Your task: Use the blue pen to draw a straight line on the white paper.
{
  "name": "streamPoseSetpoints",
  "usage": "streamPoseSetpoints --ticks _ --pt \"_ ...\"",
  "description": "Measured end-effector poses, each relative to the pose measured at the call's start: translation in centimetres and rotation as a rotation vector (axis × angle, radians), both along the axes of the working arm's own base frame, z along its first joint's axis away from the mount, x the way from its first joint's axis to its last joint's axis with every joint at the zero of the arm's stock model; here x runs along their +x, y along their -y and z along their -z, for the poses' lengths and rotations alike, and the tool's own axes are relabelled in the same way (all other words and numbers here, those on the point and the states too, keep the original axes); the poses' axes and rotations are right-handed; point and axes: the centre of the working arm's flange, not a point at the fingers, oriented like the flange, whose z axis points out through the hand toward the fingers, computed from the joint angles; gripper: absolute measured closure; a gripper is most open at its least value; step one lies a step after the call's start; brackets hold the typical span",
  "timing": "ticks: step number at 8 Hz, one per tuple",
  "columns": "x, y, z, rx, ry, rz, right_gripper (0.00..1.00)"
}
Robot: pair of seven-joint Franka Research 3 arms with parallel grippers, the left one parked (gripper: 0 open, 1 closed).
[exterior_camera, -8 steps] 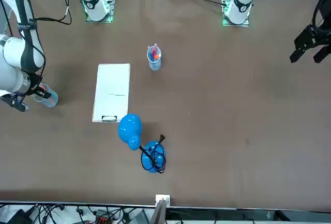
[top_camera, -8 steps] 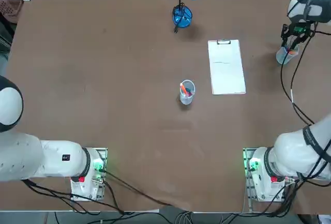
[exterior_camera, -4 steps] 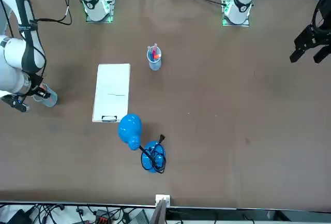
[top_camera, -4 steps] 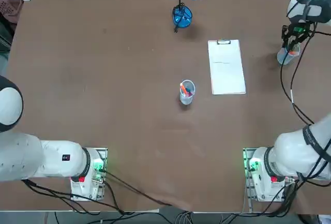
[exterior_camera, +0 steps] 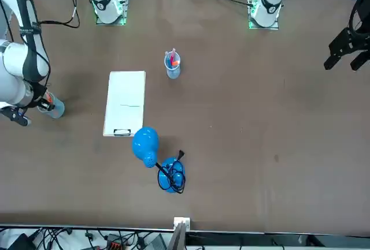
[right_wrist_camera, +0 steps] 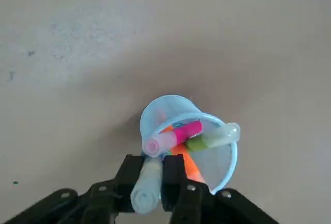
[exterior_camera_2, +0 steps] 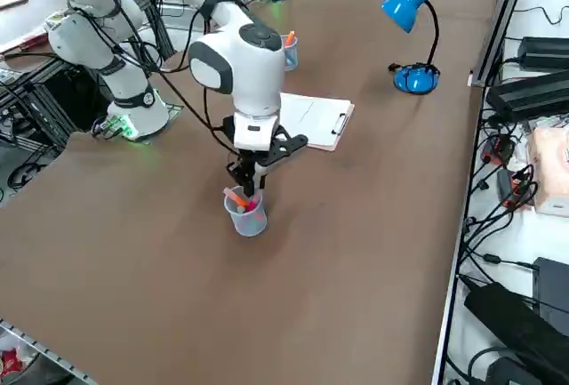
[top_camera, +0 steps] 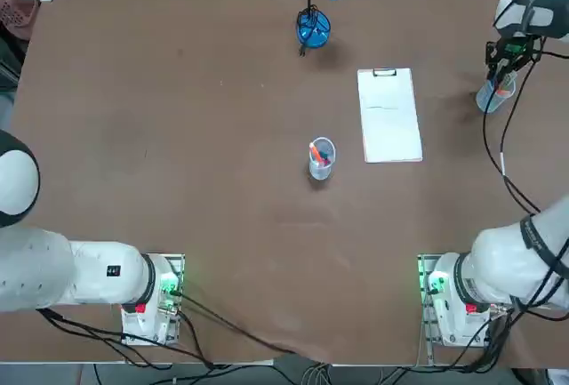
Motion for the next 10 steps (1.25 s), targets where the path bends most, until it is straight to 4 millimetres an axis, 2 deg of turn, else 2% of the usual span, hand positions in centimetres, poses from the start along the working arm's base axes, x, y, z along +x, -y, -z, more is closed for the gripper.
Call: streamPoseSetpoints --ticks 3,5,8,10 --pt "0.2 -0.1 -0.3 -0.005 0.01 0.019 0.83" --pt "0.7 0.0 -1.4 -0.011 0.032 0.021 0.83" --pt "0.7 0.1 -4.6 -0.02 0.059 0.027 0.83" --pt "0.0 0.1 -7.5 -0.025 0.058 0.037 0.83"
